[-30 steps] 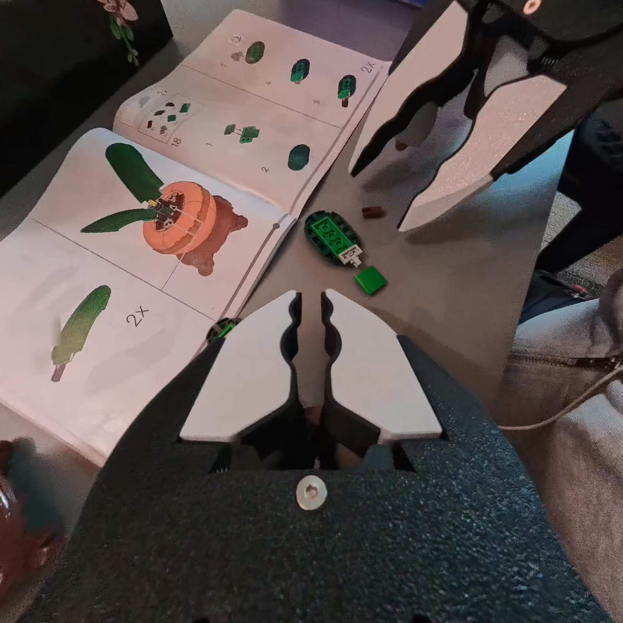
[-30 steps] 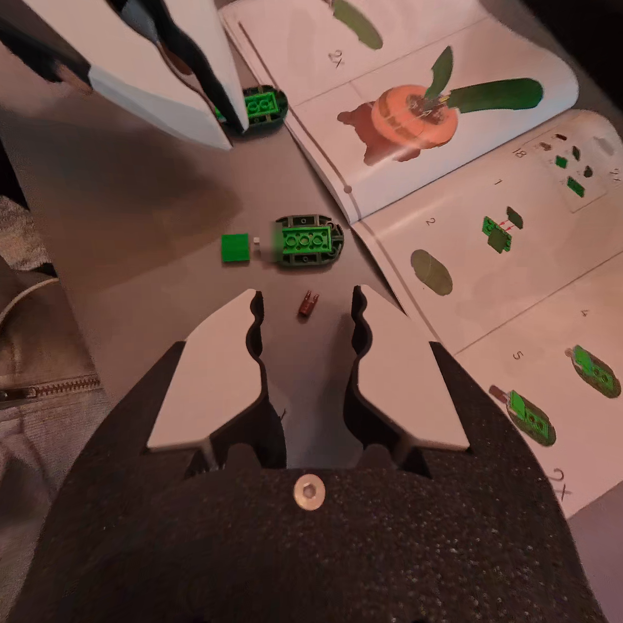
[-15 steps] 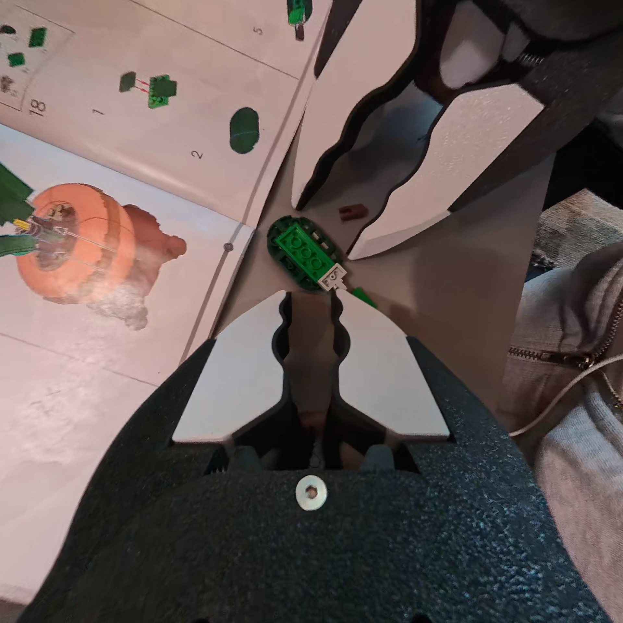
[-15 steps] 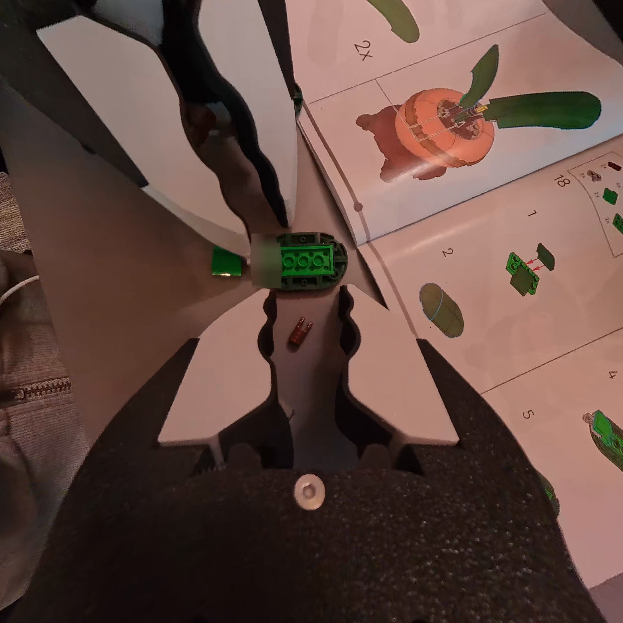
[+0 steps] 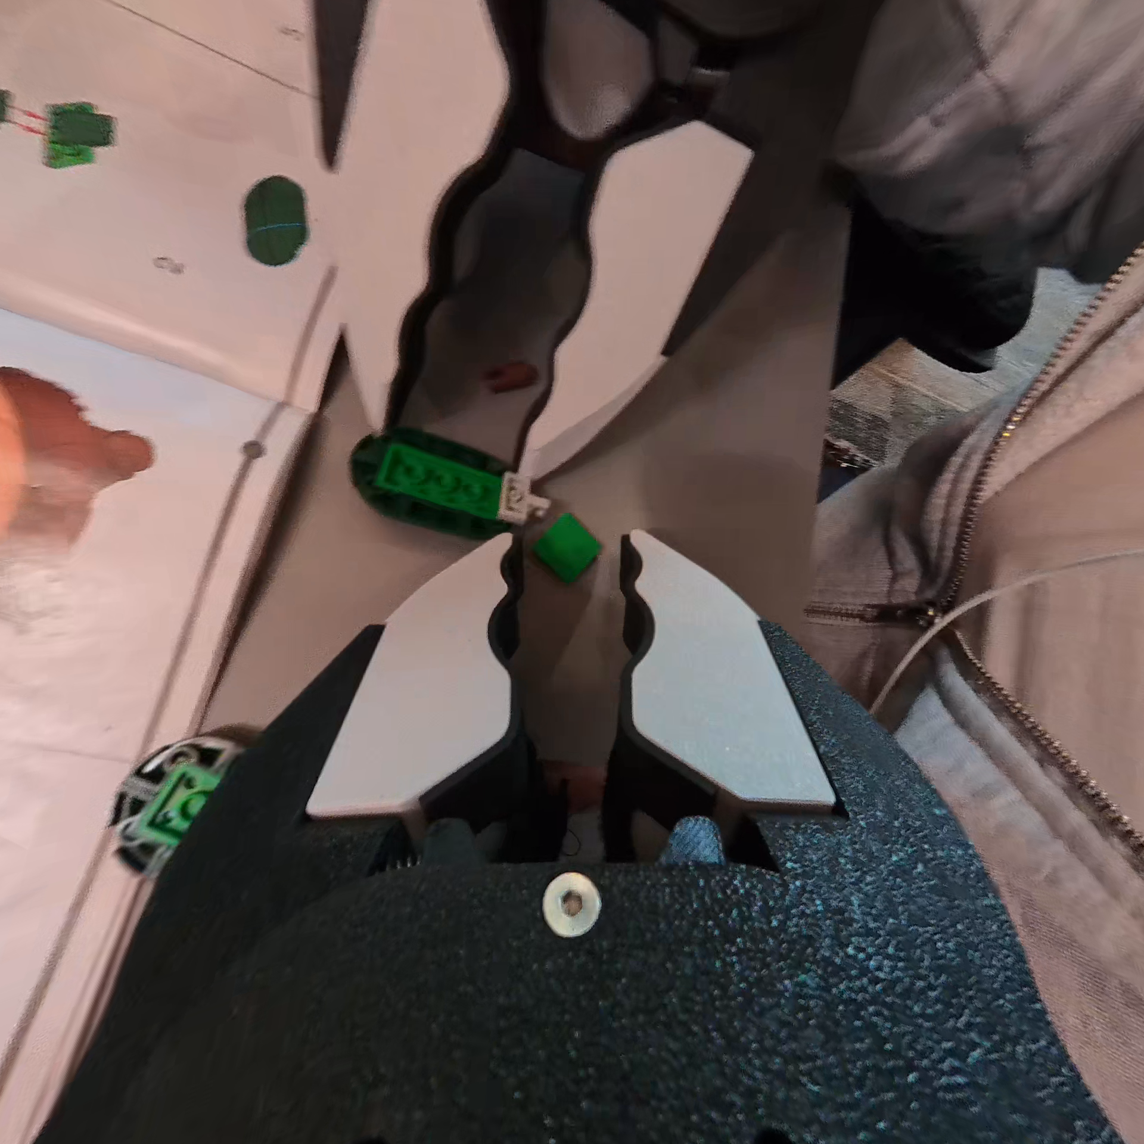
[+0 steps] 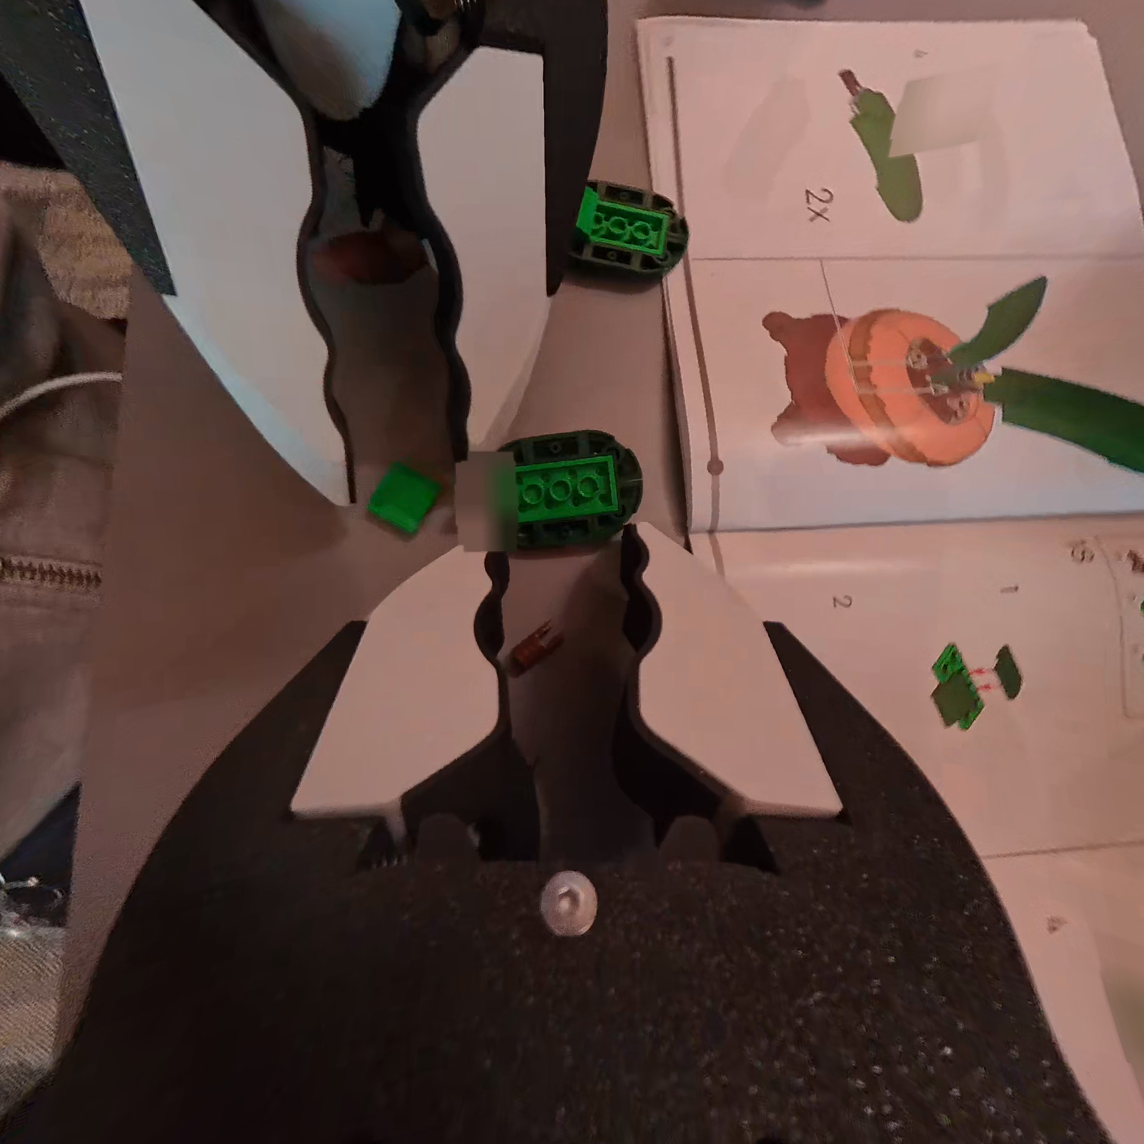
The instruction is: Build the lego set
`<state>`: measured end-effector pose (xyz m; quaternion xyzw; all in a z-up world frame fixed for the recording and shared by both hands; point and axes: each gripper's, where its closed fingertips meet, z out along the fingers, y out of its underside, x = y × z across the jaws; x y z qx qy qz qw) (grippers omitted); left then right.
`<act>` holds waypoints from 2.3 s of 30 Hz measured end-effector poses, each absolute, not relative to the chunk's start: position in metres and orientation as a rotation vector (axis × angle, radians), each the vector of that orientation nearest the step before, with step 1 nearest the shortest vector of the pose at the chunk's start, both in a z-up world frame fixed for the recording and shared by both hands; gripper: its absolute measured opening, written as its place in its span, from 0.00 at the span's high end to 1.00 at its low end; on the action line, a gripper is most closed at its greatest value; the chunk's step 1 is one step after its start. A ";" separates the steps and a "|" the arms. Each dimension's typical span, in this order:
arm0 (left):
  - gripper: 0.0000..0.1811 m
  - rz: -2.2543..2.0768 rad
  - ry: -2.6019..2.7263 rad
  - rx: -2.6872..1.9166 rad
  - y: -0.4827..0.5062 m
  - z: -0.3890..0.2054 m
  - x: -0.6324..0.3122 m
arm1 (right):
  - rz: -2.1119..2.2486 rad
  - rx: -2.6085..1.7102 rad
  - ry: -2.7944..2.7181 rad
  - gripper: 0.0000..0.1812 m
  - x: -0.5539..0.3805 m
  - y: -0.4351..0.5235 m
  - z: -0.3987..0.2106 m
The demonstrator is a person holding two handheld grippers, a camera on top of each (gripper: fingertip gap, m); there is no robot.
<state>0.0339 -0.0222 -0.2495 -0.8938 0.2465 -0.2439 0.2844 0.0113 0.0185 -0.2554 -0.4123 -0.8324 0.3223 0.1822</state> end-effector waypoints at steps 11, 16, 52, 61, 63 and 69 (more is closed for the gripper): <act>0.84 -0.328 0.532 -2.346 -0.011 -0.228 -0.027 | 0.788 -1.710 -1.948 0.84 0.026 0.020 -0.240; 0.97 -0.208 0.651 -2.372 0.004 -0.242 -0.025 | 0.645 -1.706 -1.942 0.94 0.027 0.013 -0.250; 0.69 -0.191 0.493 -2.383 -0.053 -0.250 -0.015 | 0.827 -0.513 -2.702 0.76 -0.016 -0.022 -0.252; 0.71 -0.233 0.391 -2.293 -0.042 -0.253 -0.023 | 0.942 -0.791 -2.512 0.86 -0.014 -0.019 -0.254; 0.73 -0.288 0.343 -2.271 -0.040 -0.249 -0.024 | 0.871 -0.819 -2.417 0.86 -0.017 -0.009 -0.252; 0.76 -0.523 0.083 -2.138 -0.034 -0.224 -0.029 | 0.797 -0.792 -2.281 0.86 -0.013 -0.002 -0.247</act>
